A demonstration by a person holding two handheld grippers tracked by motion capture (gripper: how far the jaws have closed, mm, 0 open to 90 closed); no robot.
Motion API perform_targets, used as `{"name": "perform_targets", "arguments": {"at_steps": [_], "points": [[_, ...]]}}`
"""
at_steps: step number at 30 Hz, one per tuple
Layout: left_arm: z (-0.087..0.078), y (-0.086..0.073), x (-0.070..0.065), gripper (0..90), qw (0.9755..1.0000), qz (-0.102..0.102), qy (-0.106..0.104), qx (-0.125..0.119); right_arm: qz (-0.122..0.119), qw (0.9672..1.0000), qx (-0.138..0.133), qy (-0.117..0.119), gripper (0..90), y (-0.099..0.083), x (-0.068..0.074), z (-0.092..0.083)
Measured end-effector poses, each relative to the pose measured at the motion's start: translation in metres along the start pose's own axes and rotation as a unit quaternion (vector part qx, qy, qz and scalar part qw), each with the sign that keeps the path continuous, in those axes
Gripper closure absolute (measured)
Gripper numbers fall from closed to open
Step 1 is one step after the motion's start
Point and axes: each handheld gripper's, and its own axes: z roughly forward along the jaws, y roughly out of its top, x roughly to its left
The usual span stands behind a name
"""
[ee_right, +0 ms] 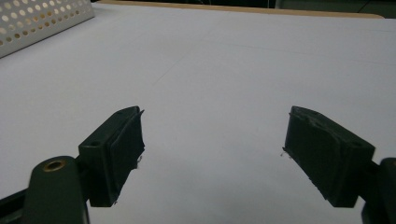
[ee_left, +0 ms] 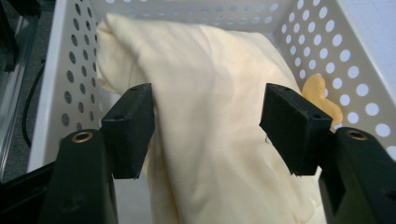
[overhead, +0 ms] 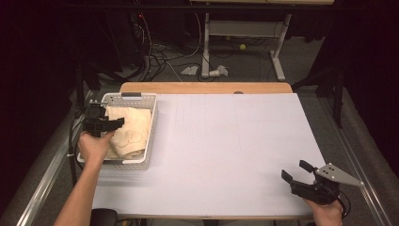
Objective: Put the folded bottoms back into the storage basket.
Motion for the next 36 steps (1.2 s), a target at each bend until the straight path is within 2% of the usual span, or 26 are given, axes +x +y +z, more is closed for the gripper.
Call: {"name": "perform_targets", "arguments": {"at_steps": [2,6,16,36], "points": [[-0.002,0.0,0.0,33.9,1.0,-0.003,-0.005,-0.006,0.0,1.0,0.0,0.0,20.3,0.0,0.0,0.0],[-0.01,-0.002,-0.003,33.9,0.9997,0.014,-0.006,-0.02,0.0,1.0,-0.001,0.0,20.3,0.0,0.0,0.0],[-0.031,-0.006,-0.006,32.6,0.9975,0.025,-0.023,-0.063,0.0,1.0,-0.002,-0.001,20.3,0.0,0.0,-0.001],[-0.059,-0.016,-0.008,32.3,0.9929,0.04,-0.043,-0.104,0.0,1.0,-0.003,-0.002,20.3,0.0,0.0,-0.001]]}}
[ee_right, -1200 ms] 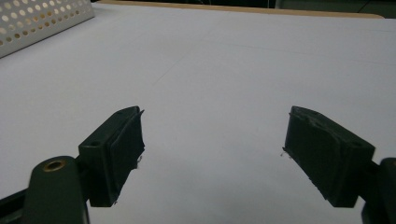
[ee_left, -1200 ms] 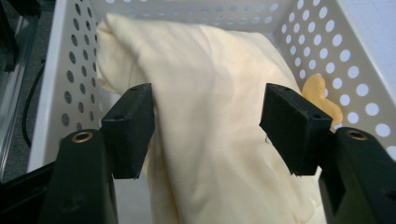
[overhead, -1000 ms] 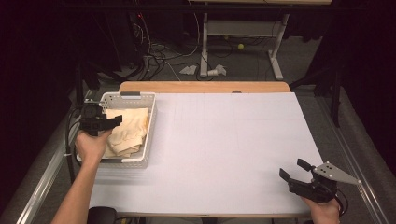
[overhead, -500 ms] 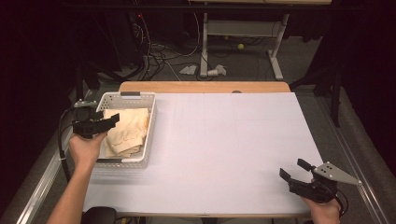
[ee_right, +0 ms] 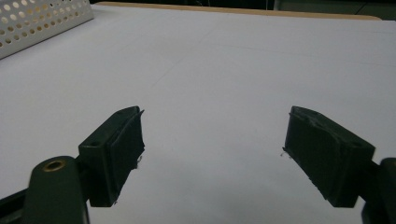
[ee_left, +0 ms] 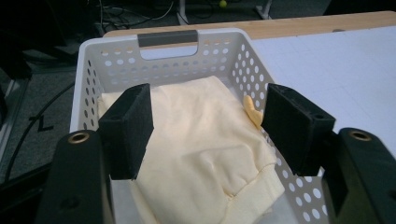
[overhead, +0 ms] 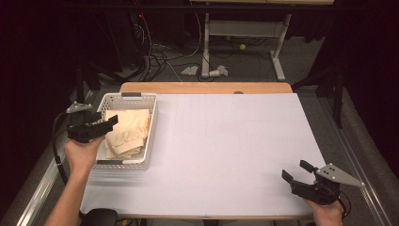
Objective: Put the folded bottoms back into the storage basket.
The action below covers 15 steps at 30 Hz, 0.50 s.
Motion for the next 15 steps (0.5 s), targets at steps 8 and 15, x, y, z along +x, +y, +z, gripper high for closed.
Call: {"name": "perform_targets", "arguments": {"at_steps": [8,15], "points": [[-0.011,-0.003,-0.004,31.0,0.9998,0.006,-0.009,-0.017,-0.001,1.0,0.0,-0.001,20.3,0.0,0.0,0.0],[-0.018,-0.01,-0.003,28.1,0.9993,0.005,-0.02,-0.03,0.0,1.0,0.0,-0.001,20.2,0.0,0.0,0.0]]}}
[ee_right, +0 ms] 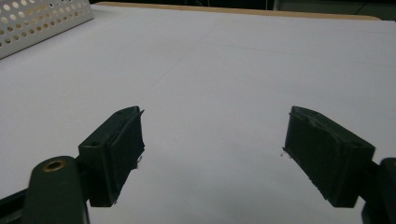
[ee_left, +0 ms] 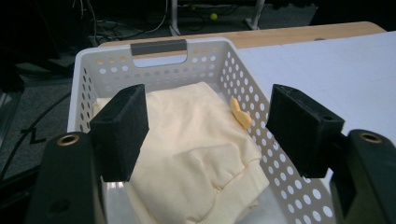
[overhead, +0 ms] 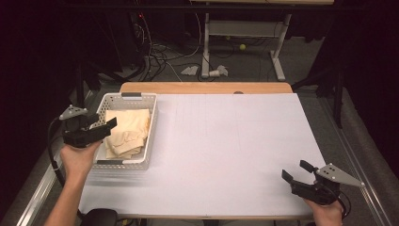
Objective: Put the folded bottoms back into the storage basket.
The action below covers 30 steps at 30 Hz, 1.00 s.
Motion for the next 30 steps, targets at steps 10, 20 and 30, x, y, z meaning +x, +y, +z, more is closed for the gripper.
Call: {"name": "perform_targets", "arguments": {"at_steps": [10,20,30], "points": [[-0.016,-0.009,0.0,25.9,0.9998,0.003,-0.005,-0.019,0.0,1.0,0.0,-0.001,20.2,0.0,0.0,0.0],[-0.034,-0.02,-0.002,25.9,0.9992,0.004,0.002,-0.039,0.001,1.0,-0.001,-0.003,20.2,0.0,0.0,0.0],[-0.05,-0.033,-0.007,25.9,0.9982,0.014,0.001,-0.058,0.003,1.0,-0.004,-0.005,20.2,0.0,0.0,-0.002]]}}
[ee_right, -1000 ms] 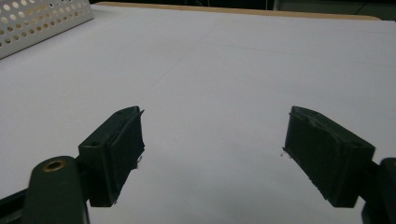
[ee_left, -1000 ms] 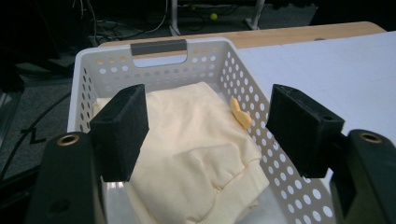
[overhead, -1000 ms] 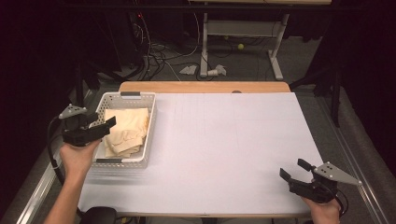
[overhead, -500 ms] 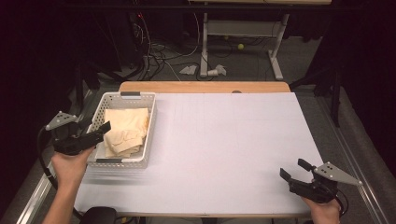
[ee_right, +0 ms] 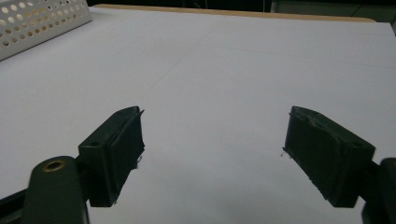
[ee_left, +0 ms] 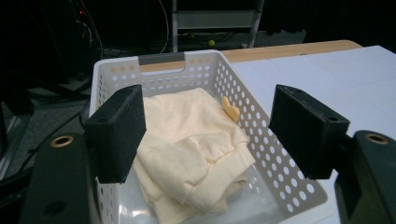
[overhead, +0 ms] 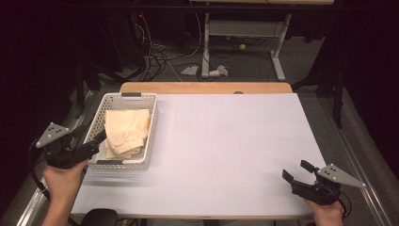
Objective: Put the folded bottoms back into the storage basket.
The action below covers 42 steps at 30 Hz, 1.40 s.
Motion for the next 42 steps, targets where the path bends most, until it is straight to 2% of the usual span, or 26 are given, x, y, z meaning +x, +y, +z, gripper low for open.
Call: {"name": "perform_targets", "arguments": {"at_steps": [5,15,21,29,33,42], "points": [[-0.006,-0.004,-0.001,25.9,1.0,0.004,0.002,0.0,0.0,1.0,-0.001,0.0,20.2,0.0,0.0,0.0],[-0.015,-0.013,-0.009,25.9,0.9998,0.006,-0.013,-0.013,-0.002,1.0,-0.001,0.0,20.2,0.0,0.0,0.0],[-0.014,-0.021,-0.014,26.0,0.9997,0.007,-0.02,-0.011,-0.001,1.0,-0.002,0.0,20.2,0.0,0.0,0.0],[-0.012,-0.04,-0.021,26.3,0.9994,0.006,-0.03,-0.015,-0.002,1.0,-0.002,0.0,20.2,0.0,0.0,-0.001],[-0.01,-0.045,-0.022,26.3,0.9994,0.006,-0.031,-0.013,-0.002,1.0,-0.001,-0.001,20.2,0.0,0.0,0.0],[-0.007,-0.064,-0.018,26.3,0.9995,-0.007,-0.028,-0.008,-0.002,1.0,-0.002,-0.001,20.2,0.0,0.0,-0.001]]}}
